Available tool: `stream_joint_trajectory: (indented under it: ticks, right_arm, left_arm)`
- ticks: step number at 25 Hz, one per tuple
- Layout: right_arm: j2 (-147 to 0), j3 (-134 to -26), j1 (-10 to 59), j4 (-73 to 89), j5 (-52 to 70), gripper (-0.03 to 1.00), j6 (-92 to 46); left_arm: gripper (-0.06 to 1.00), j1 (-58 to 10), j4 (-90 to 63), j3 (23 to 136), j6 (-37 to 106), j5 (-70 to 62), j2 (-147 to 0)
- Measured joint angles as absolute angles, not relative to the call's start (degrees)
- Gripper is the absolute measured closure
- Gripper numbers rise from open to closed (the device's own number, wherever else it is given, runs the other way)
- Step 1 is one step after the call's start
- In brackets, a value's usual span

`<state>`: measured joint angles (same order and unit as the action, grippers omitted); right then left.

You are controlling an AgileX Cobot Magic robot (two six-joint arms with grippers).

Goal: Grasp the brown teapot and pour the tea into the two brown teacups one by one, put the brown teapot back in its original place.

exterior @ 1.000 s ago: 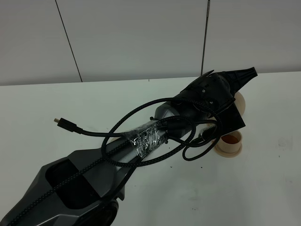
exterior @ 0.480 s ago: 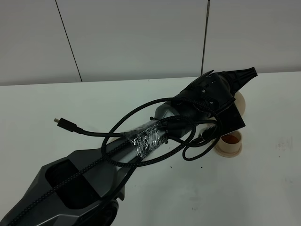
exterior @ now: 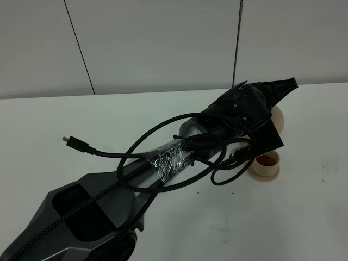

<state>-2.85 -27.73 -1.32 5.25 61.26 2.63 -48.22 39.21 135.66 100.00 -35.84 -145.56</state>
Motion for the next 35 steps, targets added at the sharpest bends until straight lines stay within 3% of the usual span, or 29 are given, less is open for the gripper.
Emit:
stream_joint_trajectory:
  ticks: [35]
  right_arm:
    - [-2.85, -27.73, -1.32, 5.25, 61.26, 0.73, 2.63]
  left_arm:
    - [0.78, -48.22, 39.21, 135.66, 101.13, -34.37, -145.56]
